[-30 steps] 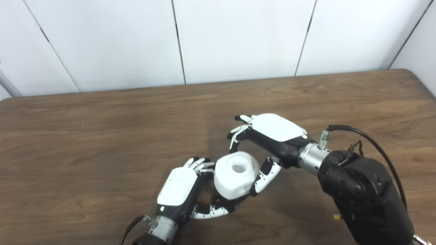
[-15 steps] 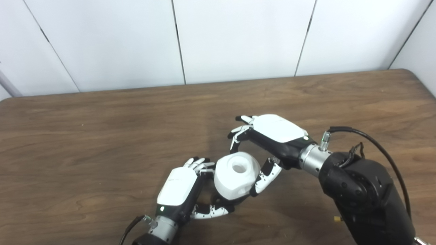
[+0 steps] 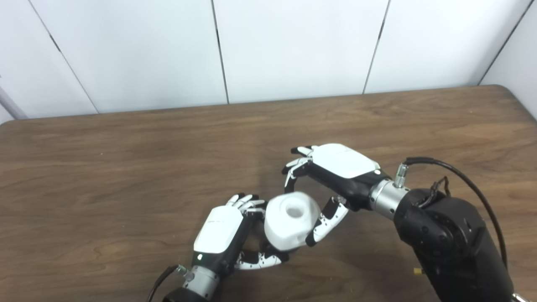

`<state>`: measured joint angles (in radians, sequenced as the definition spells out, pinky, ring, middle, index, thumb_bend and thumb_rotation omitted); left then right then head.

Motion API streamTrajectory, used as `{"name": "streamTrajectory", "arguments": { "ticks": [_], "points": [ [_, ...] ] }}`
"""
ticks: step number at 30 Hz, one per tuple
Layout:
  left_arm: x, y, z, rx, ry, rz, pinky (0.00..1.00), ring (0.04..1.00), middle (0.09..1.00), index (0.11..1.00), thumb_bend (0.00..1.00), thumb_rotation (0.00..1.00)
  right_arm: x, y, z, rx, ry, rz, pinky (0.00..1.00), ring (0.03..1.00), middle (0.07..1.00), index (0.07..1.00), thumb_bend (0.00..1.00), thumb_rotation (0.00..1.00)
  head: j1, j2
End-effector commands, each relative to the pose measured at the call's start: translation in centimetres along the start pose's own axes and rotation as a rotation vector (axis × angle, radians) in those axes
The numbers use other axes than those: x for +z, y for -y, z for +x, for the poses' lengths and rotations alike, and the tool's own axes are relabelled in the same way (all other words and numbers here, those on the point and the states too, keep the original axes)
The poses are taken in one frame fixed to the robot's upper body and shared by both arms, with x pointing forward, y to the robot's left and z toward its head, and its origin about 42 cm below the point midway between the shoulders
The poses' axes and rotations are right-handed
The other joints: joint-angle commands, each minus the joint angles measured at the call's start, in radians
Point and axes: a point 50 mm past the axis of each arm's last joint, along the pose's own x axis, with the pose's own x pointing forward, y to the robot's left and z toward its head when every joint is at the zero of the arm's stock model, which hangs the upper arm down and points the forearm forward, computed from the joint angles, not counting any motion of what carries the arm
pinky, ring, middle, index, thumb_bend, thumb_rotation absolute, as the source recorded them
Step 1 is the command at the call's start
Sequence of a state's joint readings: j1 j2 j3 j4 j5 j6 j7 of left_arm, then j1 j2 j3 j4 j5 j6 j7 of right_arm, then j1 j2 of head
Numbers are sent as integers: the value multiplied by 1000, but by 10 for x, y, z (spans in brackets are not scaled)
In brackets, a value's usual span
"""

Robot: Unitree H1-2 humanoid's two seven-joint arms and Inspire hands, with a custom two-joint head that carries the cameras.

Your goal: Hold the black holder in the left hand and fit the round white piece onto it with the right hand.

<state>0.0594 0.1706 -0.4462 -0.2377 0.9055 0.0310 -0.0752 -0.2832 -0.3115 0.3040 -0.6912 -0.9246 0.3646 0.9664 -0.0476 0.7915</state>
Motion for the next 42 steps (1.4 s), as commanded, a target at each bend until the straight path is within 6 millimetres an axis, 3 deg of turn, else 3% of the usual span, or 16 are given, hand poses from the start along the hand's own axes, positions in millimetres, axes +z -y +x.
{"name": "streamTrajectory", "arguments": {
  "ticks": [1,18,30,42],
  "points": [
    [0,2,2,-25,3,20,948,889,800,486,520,44,5,14,-6,-58,28,-55,1000,981,844,602,1000,251,-1,0],
    [-1,4,3,-25,3,20,946,888,799,486,520,44,2,16,-6,-61,31,-66,1000,993,859,640,1000,308,-5,-3],
    [-1,4,3,-22,3,19,941,884,793,485,520,43,1,26,-15,-32,-4,-101,1000,1000,995,844,1000,408,-7,-4],
    [-4,2,2,-23,0,14,945,886,795,485,520,44,-4,34,-38,28,-58,-96,1000,1000,1000,859,1000,409,-16,-3]
  ]
}}
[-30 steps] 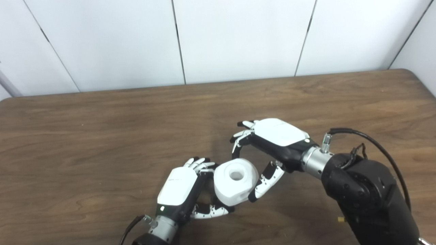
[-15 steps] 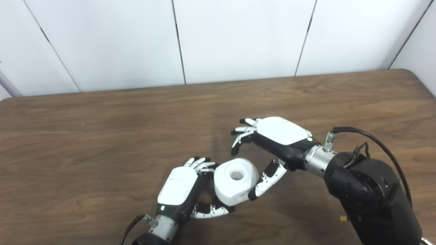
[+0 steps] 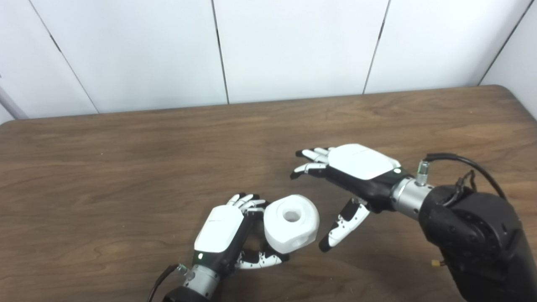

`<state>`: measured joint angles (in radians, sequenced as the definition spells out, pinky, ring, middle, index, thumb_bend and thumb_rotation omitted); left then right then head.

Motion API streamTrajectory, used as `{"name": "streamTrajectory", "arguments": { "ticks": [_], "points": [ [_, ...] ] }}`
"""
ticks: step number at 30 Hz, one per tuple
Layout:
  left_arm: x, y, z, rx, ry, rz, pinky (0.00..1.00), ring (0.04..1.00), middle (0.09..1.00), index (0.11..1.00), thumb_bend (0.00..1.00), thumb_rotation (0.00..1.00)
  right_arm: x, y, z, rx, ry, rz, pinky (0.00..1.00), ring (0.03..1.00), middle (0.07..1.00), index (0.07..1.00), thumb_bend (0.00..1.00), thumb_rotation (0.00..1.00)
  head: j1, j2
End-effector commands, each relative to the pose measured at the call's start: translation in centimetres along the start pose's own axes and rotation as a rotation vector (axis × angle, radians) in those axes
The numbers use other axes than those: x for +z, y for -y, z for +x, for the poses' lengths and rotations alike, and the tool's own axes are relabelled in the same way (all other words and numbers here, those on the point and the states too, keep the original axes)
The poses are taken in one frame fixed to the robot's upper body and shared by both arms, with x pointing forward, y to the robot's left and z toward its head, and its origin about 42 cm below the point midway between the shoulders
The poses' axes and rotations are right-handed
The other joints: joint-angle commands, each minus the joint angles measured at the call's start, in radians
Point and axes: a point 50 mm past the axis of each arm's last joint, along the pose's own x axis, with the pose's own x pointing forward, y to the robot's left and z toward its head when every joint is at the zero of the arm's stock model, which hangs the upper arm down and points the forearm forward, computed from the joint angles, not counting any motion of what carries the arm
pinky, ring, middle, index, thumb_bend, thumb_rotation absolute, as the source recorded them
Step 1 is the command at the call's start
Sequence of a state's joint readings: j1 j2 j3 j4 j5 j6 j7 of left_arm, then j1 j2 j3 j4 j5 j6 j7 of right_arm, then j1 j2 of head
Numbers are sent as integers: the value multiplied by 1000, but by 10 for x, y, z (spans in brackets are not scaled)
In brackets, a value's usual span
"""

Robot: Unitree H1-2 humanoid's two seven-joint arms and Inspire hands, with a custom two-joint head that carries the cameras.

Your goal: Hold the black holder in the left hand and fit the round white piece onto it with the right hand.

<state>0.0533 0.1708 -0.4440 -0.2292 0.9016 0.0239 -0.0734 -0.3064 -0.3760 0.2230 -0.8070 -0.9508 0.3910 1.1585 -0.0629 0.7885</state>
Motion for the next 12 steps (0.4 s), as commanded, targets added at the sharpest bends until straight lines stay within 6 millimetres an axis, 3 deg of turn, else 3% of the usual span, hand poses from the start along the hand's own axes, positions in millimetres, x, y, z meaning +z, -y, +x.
{"name": "streamTrajectory", "arguments": {
  "ticks": [1,12],
  "points": [
    [-3,2,0,-23,-4,14,945,886,794,485,520,44,0,12,-10,-14,-8,-17,1000,1000,1000,861,1000,401,-1,-1],
    [-5,-2,-3,-15,-13,12,943,884,789,488,521,49,-13,11,-25,-31,-56,9,1000,1000,1000,864,1000,399,-3,-3]
  ]
}}
